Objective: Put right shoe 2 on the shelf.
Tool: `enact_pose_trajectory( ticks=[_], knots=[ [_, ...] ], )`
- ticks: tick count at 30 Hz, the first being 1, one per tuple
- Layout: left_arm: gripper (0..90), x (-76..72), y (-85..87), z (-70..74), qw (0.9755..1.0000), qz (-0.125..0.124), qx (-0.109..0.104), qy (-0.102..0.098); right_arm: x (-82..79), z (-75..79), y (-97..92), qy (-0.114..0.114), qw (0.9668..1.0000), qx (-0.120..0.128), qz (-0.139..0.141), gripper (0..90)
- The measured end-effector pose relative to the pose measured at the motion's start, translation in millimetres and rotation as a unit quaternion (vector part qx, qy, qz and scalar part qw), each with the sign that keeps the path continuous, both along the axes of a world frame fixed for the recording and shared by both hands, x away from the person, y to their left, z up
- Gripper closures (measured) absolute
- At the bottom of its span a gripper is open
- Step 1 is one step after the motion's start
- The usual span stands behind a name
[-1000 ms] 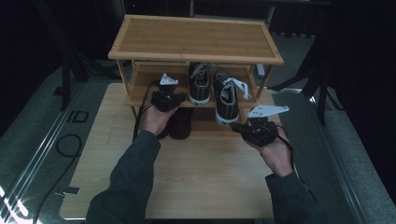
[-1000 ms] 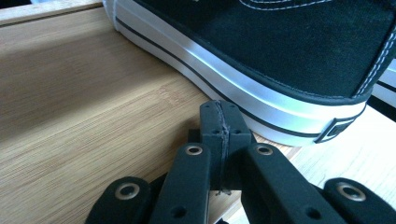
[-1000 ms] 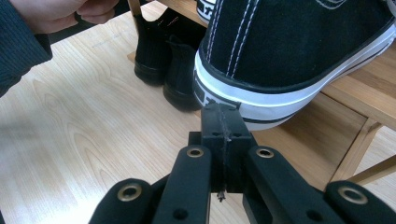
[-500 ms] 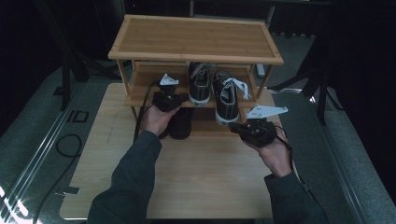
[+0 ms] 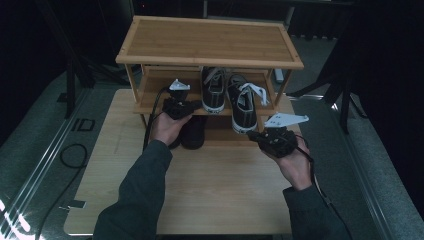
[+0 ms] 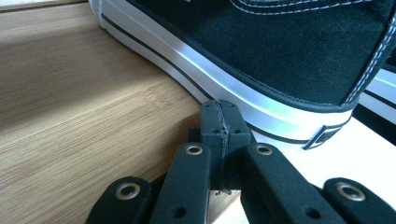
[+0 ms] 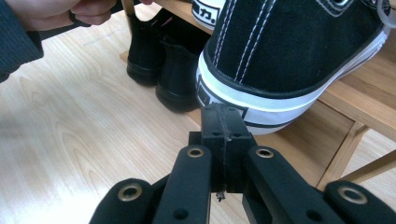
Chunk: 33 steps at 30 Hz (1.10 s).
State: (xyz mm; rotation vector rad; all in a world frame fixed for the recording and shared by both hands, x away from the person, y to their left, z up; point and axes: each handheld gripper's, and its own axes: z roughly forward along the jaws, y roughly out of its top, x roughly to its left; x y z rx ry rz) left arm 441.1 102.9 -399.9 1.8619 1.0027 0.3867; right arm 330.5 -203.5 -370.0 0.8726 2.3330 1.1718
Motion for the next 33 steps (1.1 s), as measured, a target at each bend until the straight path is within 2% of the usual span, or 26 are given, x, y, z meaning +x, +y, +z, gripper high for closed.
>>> enact_pose_trajectory(
  ticks=[5,24,29,33],
  knots=[
    [90.0,-0.3,-0.1,0.0,1.0000,0.000,0.001,-0.001,3.6,-3.5,5.4,-0.009,0.9999,0.000,-0.010,90.0],
    [90.0,0.4,1.7,-1.0,0.9999,-0.004,-0.013,0.002,17.6,-4.3,18.7,0.000,0.9999,0.012,-0.010,90.0],
    [90.0,0.7,1.8,-0.7,0.9999,-0.003,-0.014,0.005,20.8,-6.4,20.3,-0.010,0.9996,0.003,-0.028,90.0],
    [90.0,0.3,1.2,-0.3,0.9999,-0.002,-0.010,0.003,21.6,-6.4,20.6,-0.014,0.9995,0.003,-0.029,90.0]
  ],
)
